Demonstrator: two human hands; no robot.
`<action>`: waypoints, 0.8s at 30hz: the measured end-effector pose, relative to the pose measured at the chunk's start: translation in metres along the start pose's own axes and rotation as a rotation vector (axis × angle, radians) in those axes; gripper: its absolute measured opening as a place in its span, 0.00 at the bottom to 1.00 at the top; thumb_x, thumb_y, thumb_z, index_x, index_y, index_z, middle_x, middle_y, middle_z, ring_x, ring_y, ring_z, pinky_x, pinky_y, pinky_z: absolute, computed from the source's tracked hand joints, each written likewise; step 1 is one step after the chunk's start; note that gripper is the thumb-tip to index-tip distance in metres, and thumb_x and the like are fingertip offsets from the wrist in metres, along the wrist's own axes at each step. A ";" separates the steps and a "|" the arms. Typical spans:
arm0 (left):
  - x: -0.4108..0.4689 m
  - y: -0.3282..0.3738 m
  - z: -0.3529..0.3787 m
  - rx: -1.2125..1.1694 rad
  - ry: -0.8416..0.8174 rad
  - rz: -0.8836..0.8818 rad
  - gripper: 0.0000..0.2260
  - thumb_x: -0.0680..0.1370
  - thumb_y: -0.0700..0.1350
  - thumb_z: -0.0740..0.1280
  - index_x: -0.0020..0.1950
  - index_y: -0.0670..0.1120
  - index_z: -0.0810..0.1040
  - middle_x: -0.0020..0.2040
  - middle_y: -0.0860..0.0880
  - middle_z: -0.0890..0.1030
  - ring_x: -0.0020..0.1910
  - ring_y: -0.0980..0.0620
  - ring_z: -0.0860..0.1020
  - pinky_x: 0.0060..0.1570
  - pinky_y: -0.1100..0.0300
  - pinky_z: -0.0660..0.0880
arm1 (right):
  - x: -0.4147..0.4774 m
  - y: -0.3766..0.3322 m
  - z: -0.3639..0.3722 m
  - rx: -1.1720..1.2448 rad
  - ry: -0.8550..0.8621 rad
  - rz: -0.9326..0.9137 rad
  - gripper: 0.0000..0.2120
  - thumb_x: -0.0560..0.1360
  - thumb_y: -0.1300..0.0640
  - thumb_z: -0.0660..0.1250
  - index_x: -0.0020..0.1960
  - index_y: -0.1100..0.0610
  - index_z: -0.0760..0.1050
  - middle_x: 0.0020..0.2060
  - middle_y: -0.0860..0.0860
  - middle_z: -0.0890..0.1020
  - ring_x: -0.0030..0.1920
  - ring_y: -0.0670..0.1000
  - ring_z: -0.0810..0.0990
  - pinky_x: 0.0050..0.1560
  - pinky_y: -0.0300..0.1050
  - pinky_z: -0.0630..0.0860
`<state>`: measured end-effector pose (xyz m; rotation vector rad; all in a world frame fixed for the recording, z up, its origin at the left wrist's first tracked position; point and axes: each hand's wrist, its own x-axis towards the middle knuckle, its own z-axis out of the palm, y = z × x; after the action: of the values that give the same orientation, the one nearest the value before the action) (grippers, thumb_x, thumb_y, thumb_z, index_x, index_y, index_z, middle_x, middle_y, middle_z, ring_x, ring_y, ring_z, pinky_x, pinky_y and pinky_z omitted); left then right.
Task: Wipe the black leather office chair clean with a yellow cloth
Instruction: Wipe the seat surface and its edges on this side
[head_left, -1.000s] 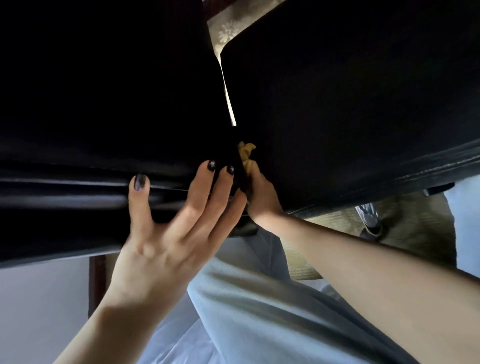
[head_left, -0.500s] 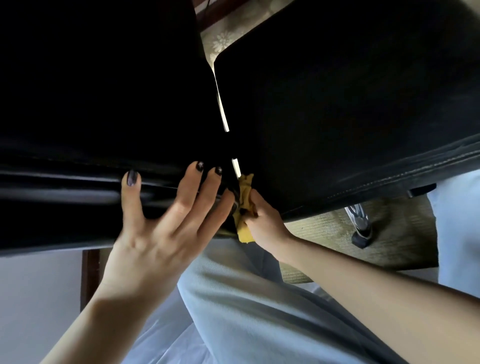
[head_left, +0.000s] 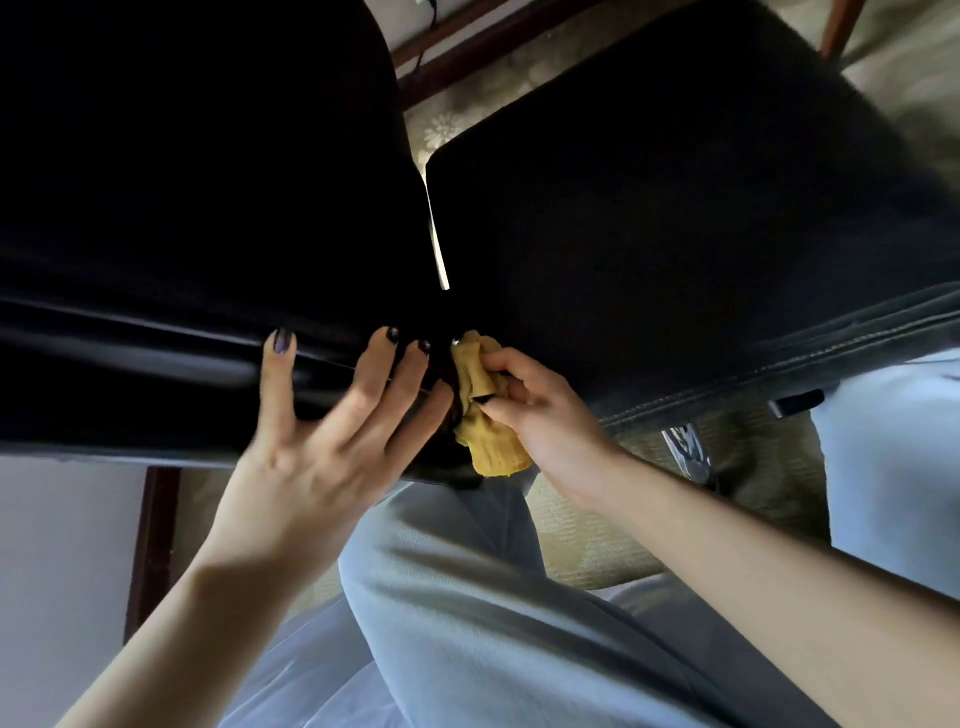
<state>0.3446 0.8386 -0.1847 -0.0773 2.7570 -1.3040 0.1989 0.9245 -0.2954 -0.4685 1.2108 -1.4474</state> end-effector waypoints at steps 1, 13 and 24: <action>0.000 0.000 0.000 0.008 0.001 0.002 0.25 0.78 0.32 0.42 0.67 0.42 0.72 0.67 0.40 0.71 0.66 0.42 0.66 0.62 0.31 0.48 | -0.002 -0.006 -0.002 0.010 -0.018 -0.027 0.13 0.78 0.67 0.61 0.58 0.54 0.75 0.48 0.54 0.81 0.45 0.45 0.80 0.45 0.36 0.77; 0.001 0.004 0.002 0.013 0.015 0.017 0.27 0.68 0.37 0.64 0.68 0.43 0.70 0.66 0.41 0.69 0.67 0.43 0.65 0.65 0.31 0.46 | 0.044 -0.070 0.015 -0.161 -0.089 -0.355 0.16 0.81 0.62 0.58 0.67 0.52 0.72 0.54 0.47 0.81 0.57 0.43 0.78 0.60 0.37 0.73; 0.001 0.004 0.000 0.018 -0.009 0.026 0.25 0.70 0.37 0.63 0.68 0.44 0.70 0.67 0.41 0.68 0.68 0.42 0.65 0.64 0.31 0.46 | 0.076 -0.024 0.020 -0.010 0.063 -0.092 0.13 0.83 0.57 0.53 0.60 0.54 0.75 0.53 0.62 0.80 0.53 0.57 0.80 0.59 0.53 0.75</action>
<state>0.3440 0.8410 -0.1881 -0.0461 2.7290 -1.3187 0.1819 0.8439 -0.2929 -0.4945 1.2606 -1.5450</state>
